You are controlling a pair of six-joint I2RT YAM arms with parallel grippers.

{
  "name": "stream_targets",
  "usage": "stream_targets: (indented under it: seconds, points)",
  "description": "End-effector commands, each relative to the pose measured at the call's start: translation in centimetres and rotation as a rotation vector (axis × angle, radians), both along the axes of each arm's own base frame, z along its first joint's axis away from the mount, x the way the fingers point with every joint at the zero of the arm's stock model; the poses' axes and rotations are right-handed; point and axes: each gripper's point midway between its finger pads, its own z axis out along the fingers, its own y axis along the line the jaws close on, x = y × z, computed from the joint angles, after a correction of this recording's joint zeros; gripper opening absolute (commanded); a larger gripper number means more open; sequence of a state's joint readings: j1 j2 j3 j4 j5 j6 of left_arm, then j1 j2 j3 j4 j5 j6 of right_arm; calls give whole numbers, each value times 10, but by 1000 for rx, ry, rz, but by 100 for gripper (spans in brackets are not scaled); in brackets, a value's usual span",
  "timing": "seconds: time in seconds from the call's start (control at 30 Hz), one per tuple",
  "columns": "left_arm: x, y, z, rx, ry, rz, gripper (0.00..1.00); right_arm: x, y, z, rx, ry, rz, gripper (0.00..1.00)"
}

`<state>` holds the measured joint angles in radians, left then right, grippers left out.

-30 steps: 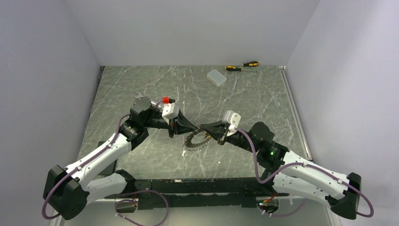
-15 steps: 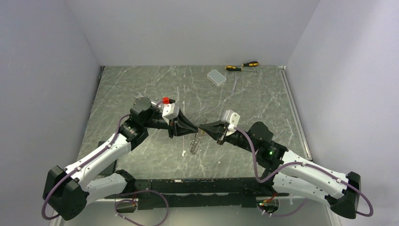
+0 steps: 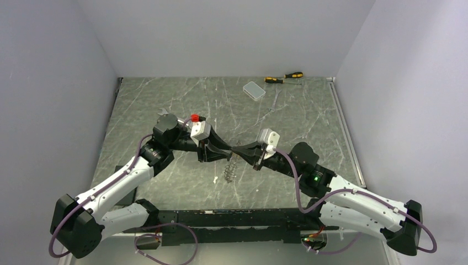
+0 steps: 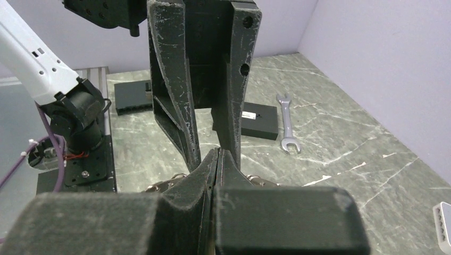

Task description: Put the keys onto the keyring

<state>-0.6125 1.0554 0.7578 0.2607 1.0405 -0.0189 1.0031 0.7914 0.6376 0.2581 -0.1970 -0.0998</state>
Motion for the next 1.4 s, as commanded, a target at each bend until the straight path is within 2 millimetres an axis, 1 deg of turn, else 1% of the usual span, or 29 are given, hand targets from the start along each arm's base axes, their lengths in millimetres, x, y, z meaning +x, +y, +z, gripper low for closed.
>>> stream_targets:
  seconds: [0.0, 0.07, 0.1, 0.2, 0.37, 0.5, 0.57, 0.63, 0.7, 0.9, 1.07, 1.1, 1.37]
  points:
    - [1, -2, 16, -17, -30, 2, 39, -8, 0, 47, 141, -69, 35, 0]
    - [2, -2, 14, -12, -24, 6, 45, -9, -1, 49, 147, -70, 37, 0]
    - [3, -3, 13, -11, -22, 9, 50, -9, -1, 50, 151, -71, 38, 0]
    - [7, -3, 8, -1, -49, 23, 59, -11, -2, 55, 166, -77, 40, 0]
    - [7, -6, 3, 9, -43, 26, 67, -13, -5, 62, 186, -88, 42, 0]
    - [6, -8, 0, 14, -22, 8, 67, -13, -5, 62, 189, -89, 43, 0]
    - [6, -9, 0, 15, -13, 0, 65, -14, -4, 62, 190, -87, 48, 0]
    - [4, -11, 0, 11, -9, -12, 60, -14, -4, 63, 192, -86, 52, 0]
    - [3, -12, 0, 11, -8, -20, 51, -14, -3, 62, 194, -85, 53, 0]
    - [2, -13, 0, 24, -6, -20, 30, -14, -4, 62, 191, -83, 52, 0]
    - [2, -11, 1, 33, -19, -15, 4, -13, -5, 62, 189, -81, 44, 0]
    - [2, -11, 2, 33, -20, -14, 0, -14, -6, 62, 190, -81, 43, 0]
    - [5, -9, 1, 36, -40, 10, 0, -14, -10, 63, 192, -82, 32, 0]
